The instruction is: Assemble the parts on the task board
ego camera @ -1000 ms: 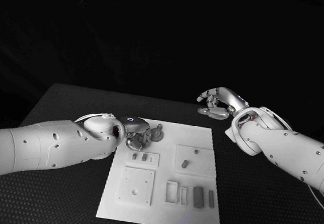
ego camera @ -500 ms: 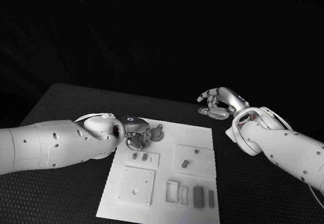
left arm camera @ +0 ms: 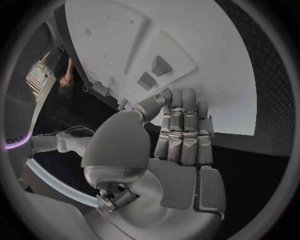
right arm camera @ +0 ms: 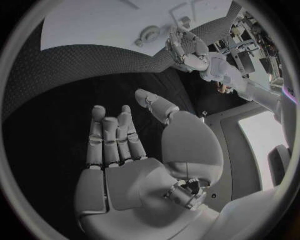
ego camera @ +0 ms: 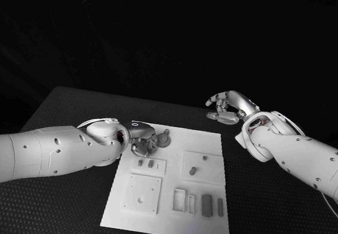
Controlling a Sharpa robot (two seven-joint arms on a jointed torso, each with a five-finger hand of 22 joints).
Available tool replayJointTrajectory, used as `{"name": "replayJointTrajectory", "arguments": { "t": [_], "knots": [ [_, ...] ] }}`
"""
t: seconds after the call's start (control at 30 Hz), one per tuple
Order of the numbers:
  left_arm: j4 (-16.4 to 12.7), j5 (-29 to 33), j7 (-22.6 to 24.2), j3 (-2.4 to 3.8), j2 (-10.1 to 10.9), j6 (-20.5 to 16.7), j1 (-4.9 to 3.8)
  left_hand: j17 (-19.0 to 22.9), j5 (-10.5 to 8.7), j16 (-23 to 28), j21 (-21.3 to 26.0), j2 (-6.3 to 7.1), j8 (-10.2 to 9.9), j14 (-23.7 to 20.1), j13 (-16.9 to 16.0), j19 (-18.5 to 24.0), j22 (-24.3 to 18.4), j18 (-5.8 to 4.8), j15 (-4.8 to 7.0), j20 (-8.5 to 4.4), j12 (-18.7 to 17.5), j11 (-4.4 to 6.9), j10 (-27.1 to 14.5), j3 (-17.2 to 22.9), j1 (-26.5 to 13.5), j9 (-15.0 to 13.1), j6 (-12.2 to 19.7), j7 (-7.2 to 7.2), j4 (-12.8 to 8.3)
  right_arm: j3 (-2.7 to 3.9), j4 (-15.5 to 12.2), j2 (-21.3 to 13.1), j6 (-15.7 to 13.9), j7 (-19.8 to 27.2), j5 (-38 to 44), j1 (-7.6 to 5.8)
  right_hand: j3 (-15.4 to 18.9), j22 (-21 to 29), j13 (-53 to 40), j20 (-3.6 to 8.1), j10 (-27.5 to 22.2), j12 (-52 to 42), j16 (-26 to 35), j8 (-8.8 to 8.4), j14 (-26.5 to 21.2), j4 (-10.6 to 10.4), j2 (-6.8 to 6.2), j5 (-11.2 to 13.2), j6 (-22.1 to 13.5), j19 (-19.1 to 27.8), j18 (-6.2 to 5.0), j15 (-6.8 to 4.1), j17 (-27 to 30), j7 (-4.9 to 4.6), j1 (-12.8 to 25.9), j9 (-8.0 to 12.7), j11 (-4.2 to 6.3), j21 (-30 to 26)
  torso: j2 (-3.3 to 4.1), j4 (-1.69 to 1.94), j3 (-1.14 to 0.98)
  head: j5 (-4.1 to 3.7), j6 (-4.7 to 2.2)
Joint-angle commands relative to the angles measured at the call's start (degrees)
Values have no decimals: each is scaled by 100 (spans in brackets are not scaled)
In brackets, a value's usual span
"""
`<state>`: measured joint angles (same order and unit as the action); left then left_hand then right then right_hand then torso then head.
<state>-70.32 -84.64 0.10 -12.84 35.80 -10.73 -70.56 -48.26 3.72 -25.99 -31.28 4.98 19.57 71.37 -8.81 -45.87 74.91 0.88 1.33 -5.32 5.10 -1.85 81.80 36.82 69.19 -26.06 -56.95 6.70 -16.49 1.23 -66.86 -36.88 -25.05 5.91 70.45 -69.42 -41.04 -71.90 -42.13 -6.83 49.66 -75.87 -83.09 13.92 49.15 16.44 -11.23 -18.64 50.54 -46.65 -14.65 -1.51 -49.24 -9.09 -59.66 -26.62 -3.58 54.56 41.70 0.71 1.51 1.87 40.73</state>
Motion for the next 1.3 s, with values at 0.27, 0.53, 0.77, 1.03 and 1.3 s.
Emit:
{"name": "replayJointTrajectory", "arguments": {
  "t": [0.27,0.53,0.77,1.03,1.3],
  "knots": [
    [22,180,12,-14,37,-63,18,-35,-25,7,-37,151,-205,-15,-18,-34,116,-88,-14,-63,-32,-7,49,-3,5,98,352,-39,4,4,8,8,74,19,27,-1,-30,-10,7,-10,-4,-22,5,26,4,-2,40,1,-13,32,-35,-44,7,-48,9,10,24,-20,2,-2,-4,2,2],
    [14,212,20,-14,51,-89,20,-48,-27,12,-45,185,-225,-7,-35,-36,117,-88,-12,-64,-18,14,100,-22,-5,109,396,-33,6,4,14,14,92,18,27,-1,-28,-11,8,-11,-4,-22,5,27,3,-3,43,5,-13,32,-35,-44,8,-48,12,12,23,-20,3,-3,-4,-3,-1],
    [6,254,45,-13,65,-173,25,-56,-27,15,-49,196,-247,1,-44,-39,117,-87,-9,-67,-14,24,123,-26,-3,121,443,-49,6,4,17,19,103,16,27,0,-27,-12,9,-11,-4,-23,5,28,2,-4,47,10,-12,32,-35,-44,9,-48,15,13,23,-20,4,-2,-4,-4,-3],
    [40,254,-38,-11,122,-199,25,-74,-23,22,-57,213,-311,19,-62,-47,115,-88,-2,-74,-12,39,159,-23,19,149,577,-84,6,4,36,19,104,20,27,0,-25,-14,11,-11,-6,-24,5,26,0,1,42,16,-18,35,-35,-44,10,-49,15,17,23,-21,3,-4,-8,2,-18],
    [82,260,-83,-8,184,-179,25,-114,14,2,-74,256,-423,75,-92,-65,117,-87,23,-89,1,65,221,-17,66,191,824,-161,2,3,50,10,116,24,27,0,-20,-19,18,-10,-13,-25,7,3,-6,6,18,32,-72,40,-35,-42,14,-66,3,39,9,-25,2,-4,-6,1,-14]
  ]
}}
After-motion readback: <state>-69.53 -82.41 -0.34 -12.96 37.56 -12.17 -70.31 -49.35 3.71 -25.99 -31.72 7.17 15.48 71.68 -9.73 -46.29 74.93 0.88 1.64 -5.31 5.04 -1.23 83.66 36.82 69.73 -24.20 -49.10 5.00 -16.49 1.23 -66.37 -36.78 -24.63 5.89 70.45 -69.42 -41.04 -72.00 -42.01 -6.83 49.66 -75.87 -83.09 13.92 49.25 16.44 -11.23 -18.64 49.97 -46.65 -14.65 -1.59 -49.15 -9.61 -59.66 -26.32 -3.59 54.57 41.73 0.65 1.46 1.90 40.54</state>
